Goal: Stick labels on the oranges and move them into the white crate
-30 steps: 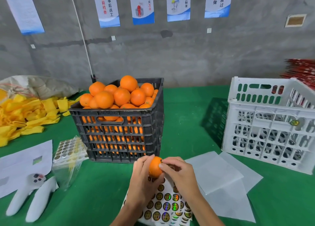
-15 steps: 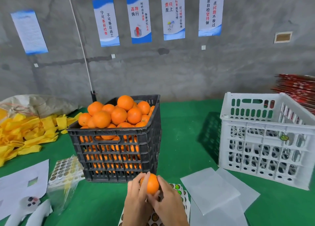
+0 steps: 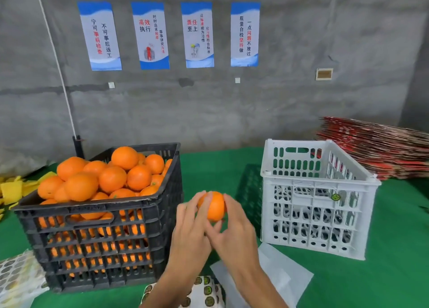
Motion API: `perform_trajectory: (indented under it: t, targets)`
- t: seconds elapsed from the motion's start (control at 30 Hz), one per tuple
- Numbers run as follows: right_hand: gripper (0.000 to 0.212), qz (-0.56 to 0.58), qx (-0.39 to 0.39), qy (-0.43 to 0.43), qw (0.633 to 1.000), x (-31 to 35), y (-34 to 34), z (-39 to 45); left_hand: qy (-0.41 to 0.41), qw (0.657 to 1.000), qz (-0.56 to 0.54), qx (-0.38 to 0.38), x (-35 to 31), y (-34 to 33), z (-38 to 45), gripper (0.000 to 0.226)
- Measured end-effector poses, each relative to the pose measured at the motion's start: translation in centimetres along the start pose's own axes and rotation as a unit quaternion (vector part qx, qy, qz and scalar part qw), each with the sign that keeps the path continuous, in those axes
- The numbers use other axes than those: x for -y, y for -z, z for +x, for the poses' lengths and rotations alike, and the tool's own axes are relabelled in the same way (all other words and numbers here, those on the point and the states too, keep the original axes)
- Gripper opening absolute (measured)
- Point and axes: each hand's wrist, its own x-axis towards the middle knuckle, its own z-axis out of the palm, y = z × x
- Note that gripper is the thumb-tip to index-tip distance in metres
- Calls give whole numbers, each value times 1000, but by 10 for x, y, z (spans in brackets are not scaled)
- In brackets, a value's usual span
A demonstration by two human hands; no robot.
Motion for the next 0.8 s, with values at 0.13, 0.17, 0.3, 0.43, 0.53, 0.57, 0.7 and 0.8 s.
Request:
perform_trajectory:
  t: [0.13,0.17,0.3,0.43,0.53,0.57,0.7,0.8]
  targets:
    - [68,-33,-74,25,996,-22,65,78,13,993,-111,37,-49,-49,84,75]
    - [66,-39,-92,22,995,-29,80,91,23,988,-141,54,-62,-62,99,78]
    - [60,-82,-109,-6,991,-69,125,129,70,948,-285,121,-106,-108,141,74]
    - [52,-154,25,-39,987,-113,148,141,119,966,-177,144,-115,-147,147,49]
    - [71,-307,79,-24,948,-143,156,133,260,940,-117,187,-109,-168,143,49]
    - [74,-342,86,-12,936,-151,155,130,320,918,-134,192,-106,-171,143,48]
    - [63,-378,72,4,923,-165,147,133,514,772,-319,196,-91,-176,152,44]
    - [51,-362,53,13,930,-166,144,136,567,686,-409,201,-88,-179,157,45]
